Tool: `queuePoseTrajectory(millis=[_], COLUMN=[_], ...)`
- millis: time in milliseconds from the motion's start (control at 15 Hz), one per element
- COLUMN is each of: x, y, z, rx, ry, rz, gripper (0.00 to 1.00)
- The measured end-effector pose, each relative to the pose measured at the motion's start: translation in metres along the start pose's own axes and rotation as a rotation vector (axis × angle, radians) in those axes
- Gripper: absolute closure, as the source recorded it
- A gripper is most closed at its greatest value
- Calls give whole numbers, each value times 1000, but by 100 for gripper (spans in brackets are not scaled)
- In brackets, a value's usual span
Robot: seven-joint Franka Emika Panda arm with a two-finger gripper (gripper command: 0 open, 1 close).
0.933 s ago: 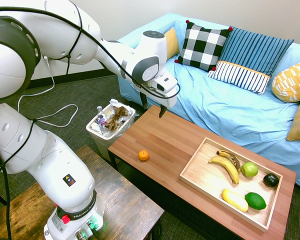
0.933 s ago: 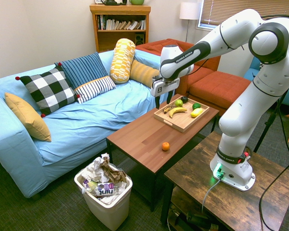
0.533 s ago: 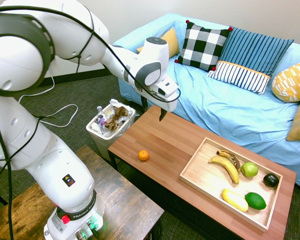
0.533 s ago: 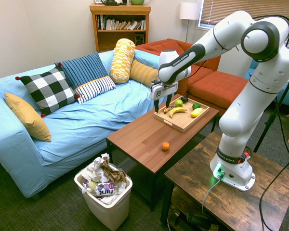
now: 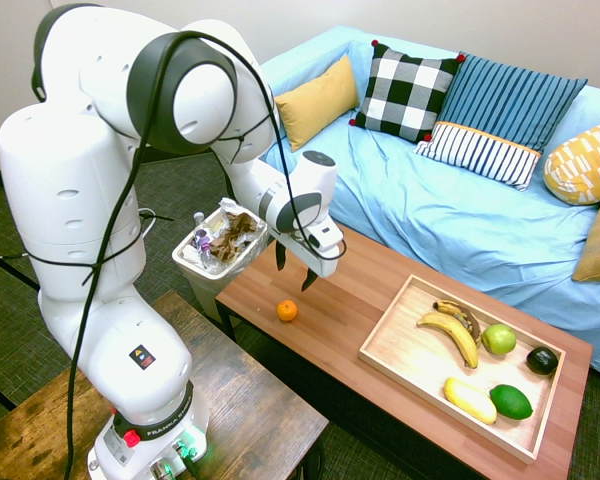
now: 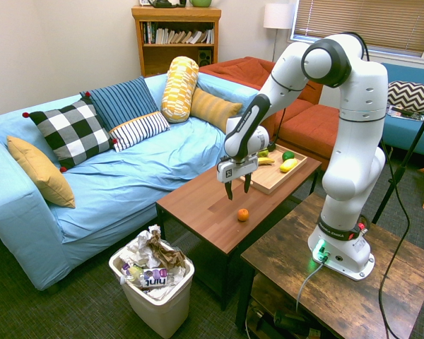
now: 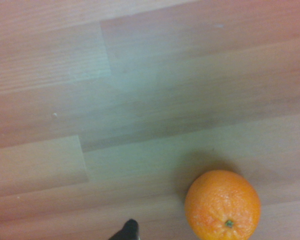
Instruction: Put the tangerine in the tray
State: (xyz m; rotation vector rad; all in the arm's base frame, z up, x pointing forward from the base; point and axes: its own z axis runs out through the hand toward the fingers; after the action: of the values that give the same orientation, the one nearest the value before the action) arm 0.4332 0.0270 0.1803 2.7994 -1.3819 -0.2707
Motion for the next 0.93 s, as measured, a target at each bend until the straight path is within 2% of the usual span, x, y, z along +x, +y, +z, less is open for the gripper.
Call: queuePoseTrajectory(millis=[533,600,933], x=[-1,0,12], y=[14,13,13], z=[80,84,90], rx=[-65,-68,-64], ry=[-47,-49,-54], rz=[65,68,81], gripper=[0,100,100])
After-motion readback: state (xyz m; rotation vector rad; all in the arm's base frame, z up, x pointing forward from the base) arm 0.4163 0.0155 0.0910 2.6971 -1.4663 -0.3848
